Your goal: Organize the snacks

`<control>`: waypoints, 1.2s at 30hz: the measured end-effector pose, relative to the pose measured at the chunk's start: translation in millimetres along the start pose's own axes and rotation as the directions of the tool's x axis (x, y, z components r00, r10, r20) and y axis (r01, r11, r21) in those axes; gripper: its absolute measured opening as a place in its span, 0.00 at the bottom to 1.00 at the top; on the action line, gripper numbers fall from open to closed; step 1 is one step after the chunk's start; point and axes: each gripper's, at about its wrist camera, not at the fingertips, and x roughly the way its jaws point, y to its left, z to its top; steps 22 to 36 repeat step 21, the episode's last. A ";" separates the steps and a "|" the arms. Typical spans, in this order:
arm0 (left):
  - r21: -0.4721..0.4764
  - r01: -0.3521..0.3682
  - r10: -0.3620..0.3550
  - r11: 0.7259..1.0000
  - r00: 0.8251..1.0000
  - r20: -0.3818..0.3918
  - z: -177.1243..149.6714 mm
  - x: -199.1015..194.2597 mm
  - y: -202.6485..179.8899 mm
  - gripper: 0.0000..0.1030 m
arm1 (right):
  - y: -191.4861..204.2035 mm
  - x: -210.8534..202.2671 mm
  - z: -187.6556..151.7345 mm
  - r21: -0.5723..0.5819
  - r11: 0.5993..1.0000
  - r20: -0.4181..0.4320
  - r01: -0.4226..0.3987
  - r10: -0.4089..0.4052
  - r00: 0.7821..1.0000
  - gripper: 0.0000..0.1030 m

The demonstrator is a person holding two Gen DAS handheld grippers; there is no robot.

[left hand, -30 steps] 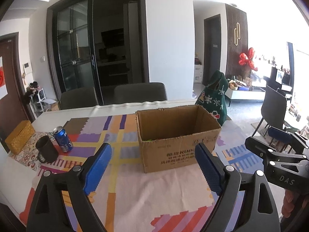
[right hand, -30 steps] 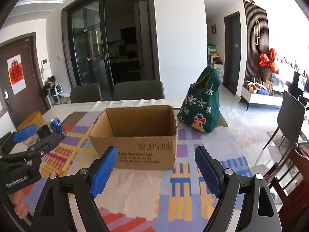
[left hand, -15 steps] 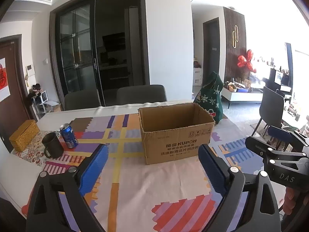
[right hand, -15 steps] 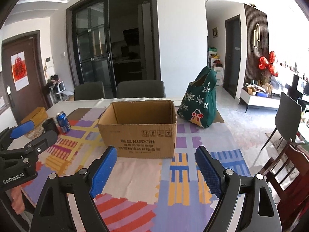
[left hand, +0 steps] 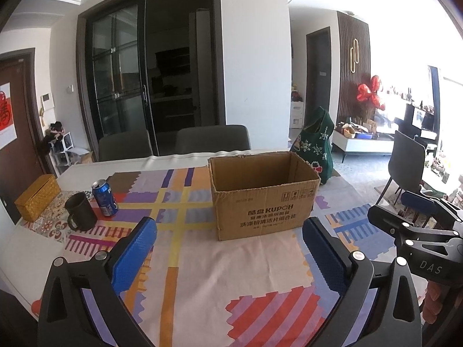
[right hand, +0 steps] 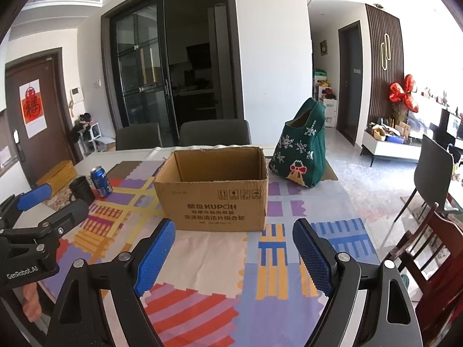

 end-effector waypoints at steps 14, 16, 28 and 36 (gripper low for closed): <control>-0.002 -0.005 0.005 1.000 1.000 0.006 -1.5 -1.8 0.3 1.00 | -0.3 -1.9 -1.4 0.002 1.000 -0.006 0.004 -0.004 1.000 0.81; -0.004 -0.007 0.007 1.000 1.000 0.005 -1.7 -1.4 -0.2 1.00 | -0.3 -2.2 -1.2 0.002 1.000 -0.006 0.004 -0.004 1.000 0.81; -0.008 -0.004 0.004 1.000 1.000 0.005 -1.5 -0.6 -0.6 1.00 | 0.1 -1.2 -0.5 0.001 1.000 -0.011 0.004 -0.004 1.000 0.81; -0.008 -0.004 0.004 1.000 1.000 0.005 -1.5 -0.6 -0.6 1.00 | 0.1 -1.2 -0.5 0.001 1.000 -0.011 0.004 -0.004 1.000 0.81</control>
